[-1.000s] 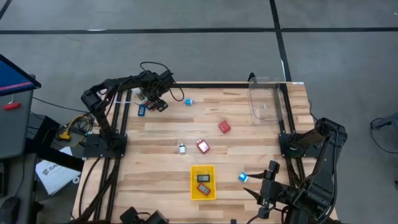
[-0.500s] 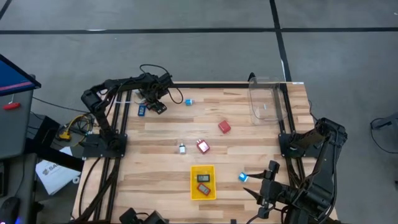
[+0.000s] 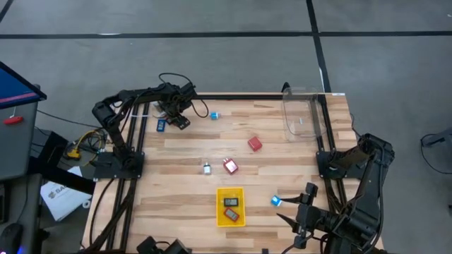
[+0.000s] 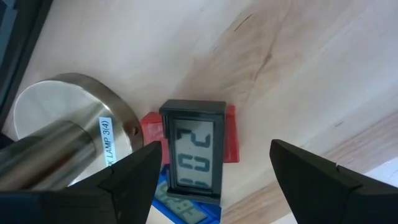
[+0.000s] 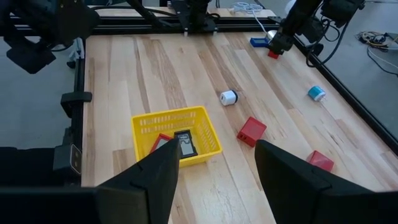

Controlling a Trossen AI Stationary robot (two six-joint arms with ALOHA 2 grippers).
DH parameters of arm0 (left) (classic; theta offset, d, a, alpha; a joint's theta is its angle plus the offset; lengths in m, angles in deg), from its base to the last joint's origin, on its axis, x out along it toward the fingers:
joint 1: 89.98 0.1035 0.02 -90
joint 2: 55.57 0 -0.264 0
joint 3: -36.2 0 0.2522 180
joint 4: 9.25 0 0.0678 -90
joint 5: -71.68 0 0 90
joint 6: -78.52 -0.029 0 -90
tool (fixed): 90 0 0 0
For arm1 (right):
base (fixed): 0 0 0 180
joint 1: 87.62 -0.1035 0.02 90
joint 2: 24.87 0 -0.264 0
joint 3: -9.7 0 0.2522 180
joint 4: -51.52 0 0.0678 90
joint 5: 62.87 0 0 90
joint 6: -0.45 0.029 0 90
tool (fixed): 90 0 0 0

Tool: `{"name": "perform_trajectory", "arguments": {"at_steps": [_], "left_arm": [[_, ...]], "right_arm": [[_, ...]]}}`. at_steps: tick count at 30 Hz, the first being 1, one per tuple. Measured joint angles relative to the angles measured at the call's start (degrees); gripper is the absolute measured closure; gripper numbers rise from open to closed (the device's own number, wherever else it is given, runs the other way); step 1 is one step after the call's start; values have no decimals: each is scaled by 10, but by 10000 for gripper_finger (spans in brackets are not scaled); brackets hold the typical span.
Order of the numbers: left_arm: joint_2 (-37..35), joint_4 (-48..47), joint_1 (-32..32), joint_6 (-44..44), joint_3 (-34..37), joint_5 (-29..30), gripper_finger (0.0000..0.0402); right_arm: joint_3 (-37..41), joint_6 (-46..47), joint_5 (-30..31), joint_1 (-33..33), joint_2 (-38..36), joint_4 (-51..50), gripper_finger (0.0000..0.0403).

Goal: Pick & Place Office items
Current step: Put the black digital timer into the yellow bin

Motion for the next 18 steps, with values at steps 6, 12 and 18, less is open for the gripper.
{"name": "perform_trajectory", "arguments": {"at_steps": [6, 12, 18], "left_arm": [[0, 9, 0, 0, 6, -8, 108], [0, 29, 2, 0, 19, -10, 108], [0, 33, 2, -1, 20, 6, 108]], "right_arm": [[0, -2, 0, 0, 0, 0, 200], [0, -2, 0, 0, 0, 0, 200], [0, -3, 0, 0, 0, 0, 200]]}}
